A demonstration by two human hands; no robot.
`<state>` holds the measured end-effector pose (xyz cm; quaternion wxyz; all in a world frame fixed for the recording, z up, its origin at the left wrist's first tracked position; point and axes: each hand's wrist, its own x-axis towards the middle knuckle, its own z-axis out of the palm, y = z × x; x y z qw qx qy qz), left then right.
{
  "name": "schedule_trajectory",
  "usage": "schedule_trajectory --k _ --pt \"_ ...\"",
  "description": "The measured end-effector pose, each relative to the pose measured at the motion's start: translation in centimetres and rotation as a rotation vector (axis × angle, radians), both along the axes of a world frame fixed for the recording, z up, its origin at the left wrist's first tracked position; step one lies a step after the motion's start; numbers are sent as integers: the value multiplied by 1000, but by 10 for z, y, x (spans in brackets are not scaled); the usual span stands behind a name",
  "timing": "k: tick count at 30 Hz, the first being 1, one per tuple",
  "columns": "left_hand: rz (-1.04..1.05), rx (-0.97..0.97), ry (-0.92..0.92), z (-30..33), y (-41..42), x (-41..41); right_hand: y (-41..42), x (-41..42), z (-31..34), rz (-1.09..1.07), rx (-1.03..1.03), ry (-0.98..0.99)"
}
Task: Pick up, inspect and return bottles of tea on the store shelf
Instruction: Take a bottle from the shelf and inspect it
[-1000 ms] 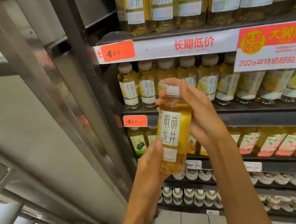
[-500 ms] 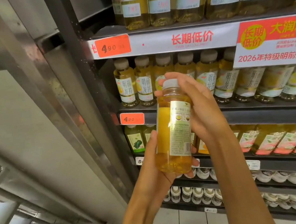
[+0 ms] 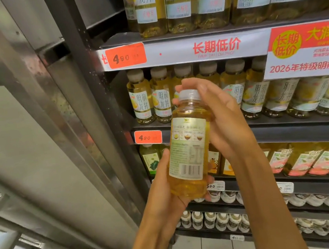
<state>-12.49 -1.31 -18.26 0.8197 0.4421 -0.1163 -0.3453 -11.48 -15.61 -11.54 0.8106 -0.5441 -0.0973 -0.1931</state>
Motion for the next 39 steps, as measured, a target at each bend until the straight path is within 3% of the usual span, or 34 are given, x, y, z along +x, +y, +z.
schedule_trajectory --k 6,11,17,19,24,27,30,35,39 --pt "-221 -163 88 -3 2 1 8 10 -3 89 116 30" --pt "-10 105 -102 -6 7 6 10 6 1 25 46 -50" --pt "36 209 -260 8 14 9 11 1 7 -52 -76 -45" --pt "-3 108 -201 10 14 6 12 2 9 0 -50 -36" --pt "-320 -346 225 19 10 -2 15 5 7 162 150 4" --pt "-381 -458 288 18 10 -1 17 7 2 174 177 56" --pt "-385 -393 268 11 12 0 16 7 0 168 201 85" --pt "-222 2 22 5 19 9 10 0 -1 91 88 21" --pt "-94 98 -50 8 22 10 12 -4 2 43 -25 -12"
